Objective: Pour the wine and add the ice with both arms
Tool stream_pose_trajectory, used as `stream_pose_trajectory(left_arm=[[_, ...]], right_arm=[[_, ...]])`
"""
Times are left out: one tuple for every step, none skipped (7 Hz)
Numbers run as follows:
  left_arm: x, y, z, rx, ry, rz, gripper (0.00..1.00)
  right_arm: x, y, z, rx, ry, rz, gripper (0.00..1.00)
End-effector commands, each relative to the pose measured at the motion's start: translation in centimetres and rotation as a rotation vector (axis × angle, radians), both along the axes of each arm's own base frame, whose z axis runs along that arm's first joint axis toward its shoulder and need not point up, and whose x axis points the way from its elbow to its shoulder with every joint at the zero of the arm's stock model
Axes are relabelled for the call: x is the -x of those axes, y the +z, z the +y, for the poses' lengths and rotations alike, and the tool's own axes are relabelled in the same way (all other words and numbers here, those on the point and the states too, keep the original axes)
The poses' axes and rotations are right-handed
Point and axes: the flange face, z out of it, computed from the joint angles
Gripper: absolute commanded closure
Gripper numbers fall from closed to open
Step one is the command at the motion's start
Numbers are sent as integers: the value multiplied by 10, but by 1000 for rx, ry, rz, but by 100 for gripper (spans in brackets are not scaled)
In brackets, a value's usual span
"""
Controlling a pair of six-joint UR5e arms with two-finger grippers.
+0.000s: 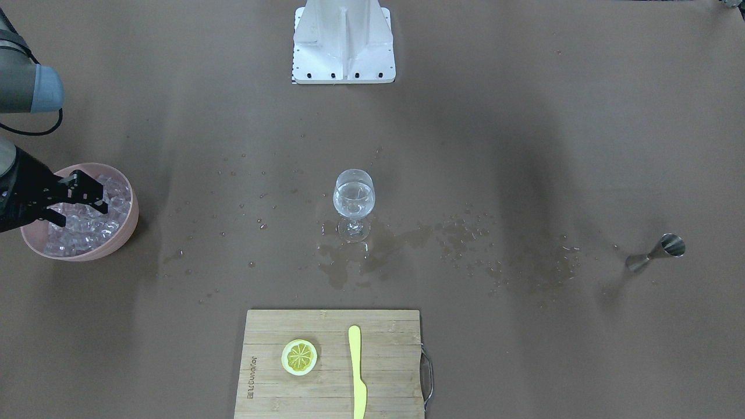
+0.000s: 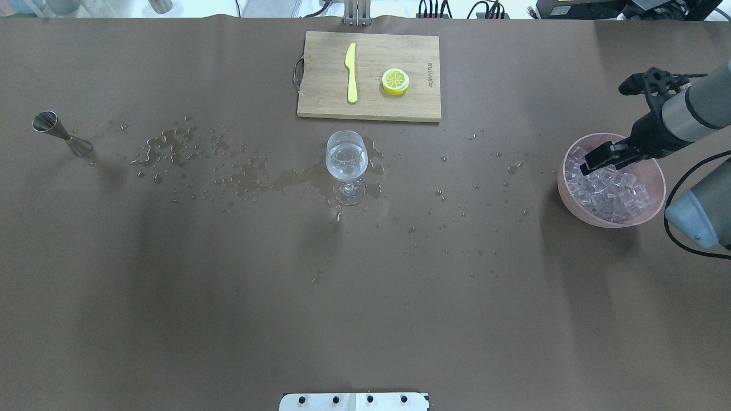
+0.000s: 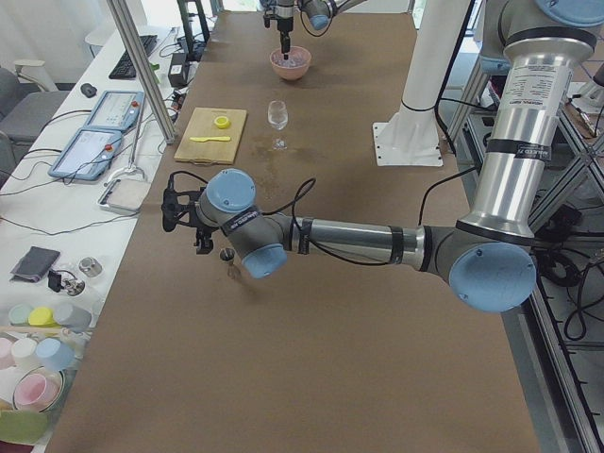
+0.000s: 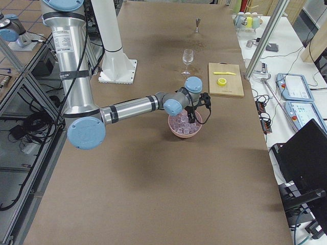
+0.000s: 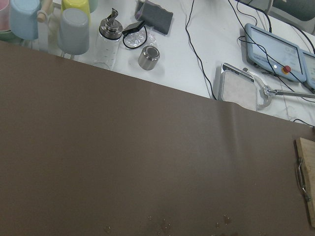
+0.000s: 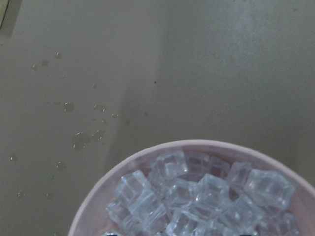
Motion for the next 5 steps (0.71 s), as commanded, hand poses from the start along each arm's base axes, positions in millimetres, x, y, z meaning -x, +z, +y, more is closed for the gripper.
stream_pose_trajectory(left_arm=[[0,0,-3,16,-12,6,2],[-1,2,-4,30,-15,12,2],[-1,0,-4,49,-27,28,2],[-1,0,-4,50,-28,29,2],[-2,1,-4,52,-26,28,2]], right_arm=[[15,-1,10,-33,-107,36,23],[1,7,3,-56,-146,70,24],[-8,6,0,-57,-171,94,24],[-10,5,-1,-74,-190,109,25],[-2,5,1,-85,-200,121,25]])
